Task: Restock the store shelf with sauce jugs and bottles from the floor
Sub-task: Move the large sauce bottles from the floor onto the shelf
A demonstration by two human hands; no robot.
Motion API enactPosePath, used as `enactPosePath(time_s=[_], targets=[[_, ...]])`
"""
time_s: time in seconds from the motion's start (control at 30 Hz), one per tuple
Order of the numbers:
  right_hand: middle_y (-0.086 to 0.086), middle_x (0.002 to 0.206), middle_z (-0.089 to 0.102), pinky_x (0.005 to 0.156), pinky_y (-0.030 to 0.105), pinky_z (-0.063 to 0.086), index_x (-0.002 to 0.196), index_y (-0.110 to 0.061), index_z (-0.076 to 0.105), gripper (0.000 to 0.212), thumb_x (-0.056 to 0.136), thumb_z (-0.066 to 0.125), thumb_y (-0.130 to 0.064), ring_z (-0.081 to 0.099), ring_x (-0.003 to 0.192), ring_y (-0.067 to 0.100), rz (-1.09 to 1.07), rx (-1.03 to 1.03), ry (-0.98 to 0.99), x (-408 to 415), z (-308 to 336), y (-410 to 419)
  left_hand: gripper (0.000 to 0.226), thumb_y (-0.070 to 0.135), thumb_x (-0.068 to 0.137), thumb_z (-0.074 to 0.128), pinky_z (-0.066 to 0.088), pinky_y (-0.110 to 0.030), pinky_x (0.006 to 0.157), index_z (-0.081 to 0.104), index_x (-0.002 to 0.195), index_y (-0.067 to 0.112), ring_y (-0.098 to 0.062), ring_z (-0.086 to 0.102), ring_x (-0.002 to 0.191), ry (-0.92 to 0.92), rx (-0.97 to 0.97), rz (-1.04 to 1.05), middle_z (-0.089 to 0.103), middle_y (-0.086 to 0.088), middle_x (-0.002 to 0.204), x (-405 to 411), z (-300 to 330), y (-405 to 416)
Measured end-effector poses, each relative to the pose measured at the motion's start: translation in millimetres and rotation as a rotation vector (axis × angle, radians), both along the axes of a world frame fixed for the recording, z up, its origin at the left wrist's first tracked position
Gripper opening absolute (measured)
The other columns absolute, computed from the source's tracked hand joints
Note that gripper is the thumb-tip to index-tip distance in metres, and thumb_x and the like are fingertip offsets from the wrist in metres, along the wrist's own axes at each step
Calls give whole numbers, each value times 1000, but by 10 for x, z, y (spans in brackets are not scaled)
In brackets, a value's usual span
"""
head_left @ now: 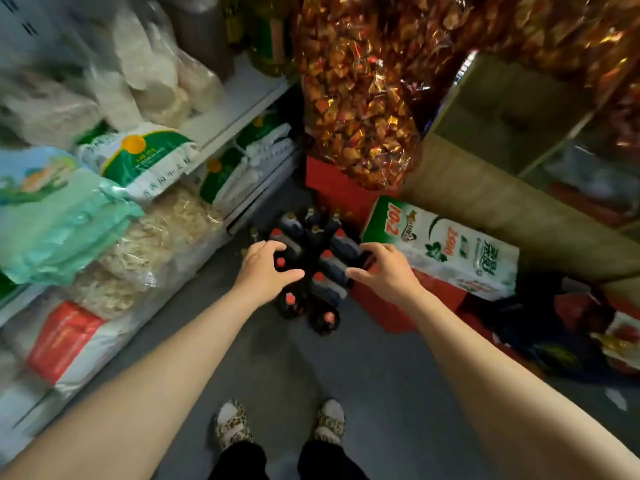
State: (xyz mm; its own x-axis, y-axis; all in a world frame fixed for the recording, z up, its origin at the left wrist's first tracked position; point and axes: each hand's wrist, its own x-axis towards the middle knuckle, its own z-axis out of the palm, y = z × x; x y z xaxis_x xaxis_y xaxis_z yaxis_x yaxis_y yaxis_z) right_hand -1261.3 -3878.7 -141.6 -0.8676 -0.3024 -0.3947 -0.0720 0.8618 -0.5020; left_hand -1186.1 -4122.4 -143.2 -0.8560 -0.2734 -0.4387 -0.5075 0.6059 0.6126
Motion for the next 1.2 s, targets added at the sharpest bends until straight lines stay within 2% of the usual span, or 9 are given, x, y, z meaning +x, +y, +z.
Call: enactPosePath(time_s=[0.17,0.33,0.57,0.7,0.8,0.9,1.0,1.1,1.2], targets=[[9,141,54,109,36,38,138,-23,56,66,84,73,-57,47,133,27,-78,-9,-129,74,-926,359,64,45,82,77,39,-33,103,54,137,23,-22,46,132,-88,37,-39,47,-2,144,37,-843,263],[7,138,59,108,33,39,137,-19,59,66,84,72,-58,51,131,25,-134,-6,-198,259,-2109,551,63,50,76,81,47,-33,102,56,131,33,-14,58,123,-204,168,-95,62,4,132,-12,-1945,364],[5,140,57,106,30,37,136,-23,59,60,86,74,-51,50,133,22,-278,-109,-280,499,-3980,598,72,30,81,81,41,-28,108,48,144,23,-16,52,131,-274,356,-228,54,-7,143,-164,-3816,535],[-5,135,57,93,15,37,134,-25,60,56,84,78,-43,51,125,9,-347,-247,-303,541,-5050,592,103,67,61,80,32,-38,119,37,150,37,-11,41,140,-273,370,-359,47,4,151,-266,-4900,552],[-12,119,57,85,1,38,121,-24,57,46,82,82,-19,54,109,-2,-409,-431,-317,552,-5672,562,99,47,75,83,25,-28,119,26,155,32,-7,32,143,-246,418,-430,38,10,152,-367,-5515,604],[-10,118,60,98,18,45,111,-16,56,45,78,85,-9,55,107,-11,-447,-561,-295,530,-6146,597,97,28,79,81,27,-25,115,22,157,29,-6,32,141,-180,497,-474,37,10,150,-458,-5951,662],[-1,125,62,103,22,45,102,-1,58,37,77,85,-10,59,111,-9,-441,-657,-295,513,-6405,634,105,48,67,87,31,-31,117,28,153,38,-11,39,141,-106,592,-444,43,6,152,-454,-6171,672],[8,137,64,114,35,42,104,-2,71,46,71,90,-28,58,129,14,-450,-677,-327,581,-6428,610,98,57,61,83,35,-38,117,38,147,42,-11,44,138,-53,651,-365,49,8,147,-395,-6219,687],[15,132,65,108,32,48,108,6,72,39,79,83,-16,64,119,13,-423,-728,-351,654,-6399,520,94,60,61,82,36,-44,117,42,144,40,-12,46,136,-8,677,-335,51,8,144,-362,-6220,707]])
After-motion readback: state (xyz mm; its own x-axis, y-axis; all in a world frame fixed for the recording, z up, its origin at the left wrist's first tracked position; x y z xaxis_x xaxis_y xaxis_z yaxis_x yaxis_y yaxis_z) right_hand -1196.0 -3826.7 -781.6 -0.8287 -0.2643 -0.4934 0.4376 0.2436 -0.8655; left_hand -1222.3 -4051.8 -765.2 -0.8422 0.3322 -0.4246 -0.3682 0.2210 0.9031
